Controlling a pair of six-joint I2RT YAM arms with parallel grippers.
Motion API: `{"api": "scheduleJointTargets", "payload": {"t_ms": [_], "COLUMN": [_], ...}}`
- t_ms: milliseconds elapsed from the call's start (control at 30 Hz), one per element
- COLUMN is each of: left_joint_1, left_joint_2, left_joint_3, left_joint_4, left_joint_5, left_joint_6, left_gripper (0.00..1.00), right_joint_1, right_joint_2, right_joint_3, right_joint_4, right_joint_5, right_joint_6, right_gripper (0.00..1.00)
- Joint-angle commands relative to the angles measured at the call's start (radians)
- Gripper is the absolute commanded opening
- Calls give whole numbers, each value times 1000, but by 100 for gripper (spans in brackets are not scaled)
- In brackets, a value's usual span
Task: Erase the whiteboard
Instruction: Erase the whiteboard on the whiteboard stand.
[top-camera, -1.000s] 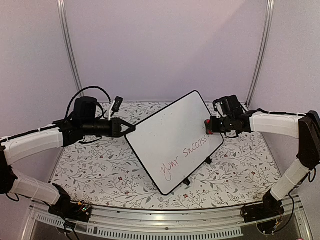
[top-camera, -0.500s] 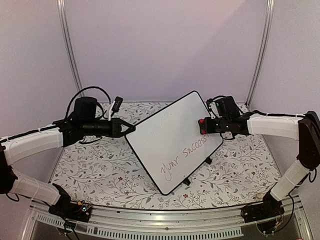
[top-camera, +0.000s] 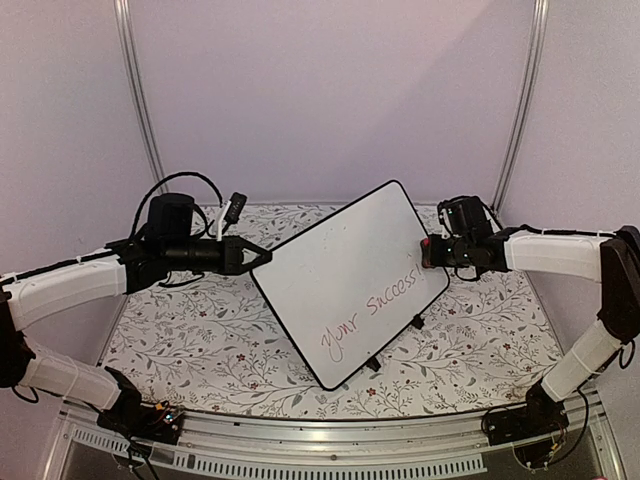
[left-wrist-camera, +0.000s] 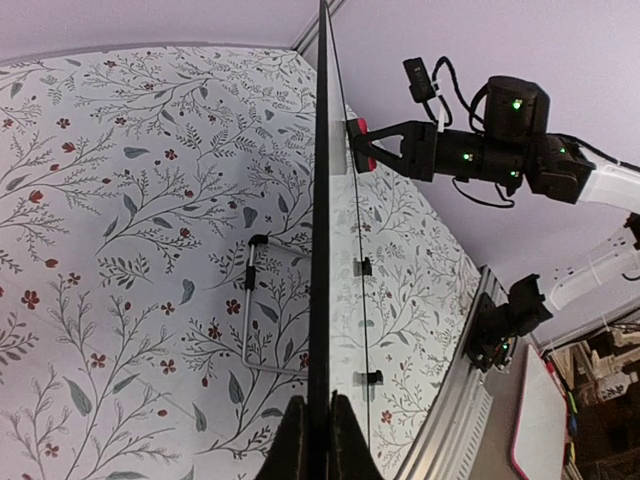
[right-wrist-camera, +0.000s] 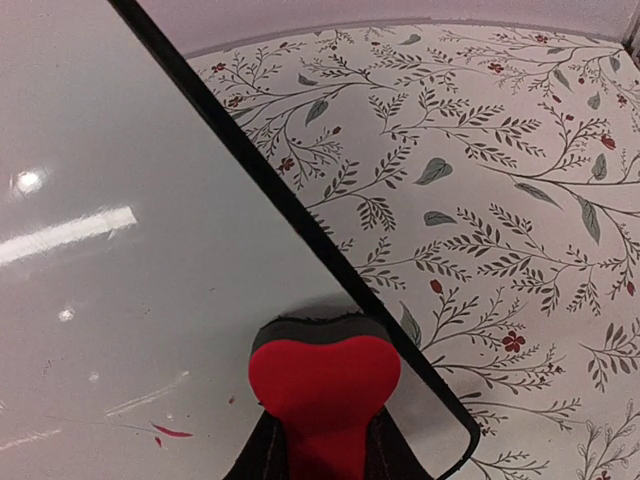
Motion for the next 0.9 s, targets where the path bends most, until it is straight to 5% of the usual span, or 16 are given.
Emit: {"api": "scheduleJointTargets", "payload": {"t_ms": [0, 867], "left_joint_1": [-19, -18], "left_joint_2": [19, 12], "left_joint_3": [-7, -7], "left_joint_4": [-22, -22], "left_joint_5": [24, 29], "left_joint_6": [84, 85], "left_gripper": [0, 0], "right_joint_1": [0, 127], "right_joint_2": [-27, -24], "right_joint_3": [1, -23], "right_joint_4": [27, 188], "right_joint_5": [-23, -95], "right_joint_6": [2, -32], "right_gripper": [22, 22]}}
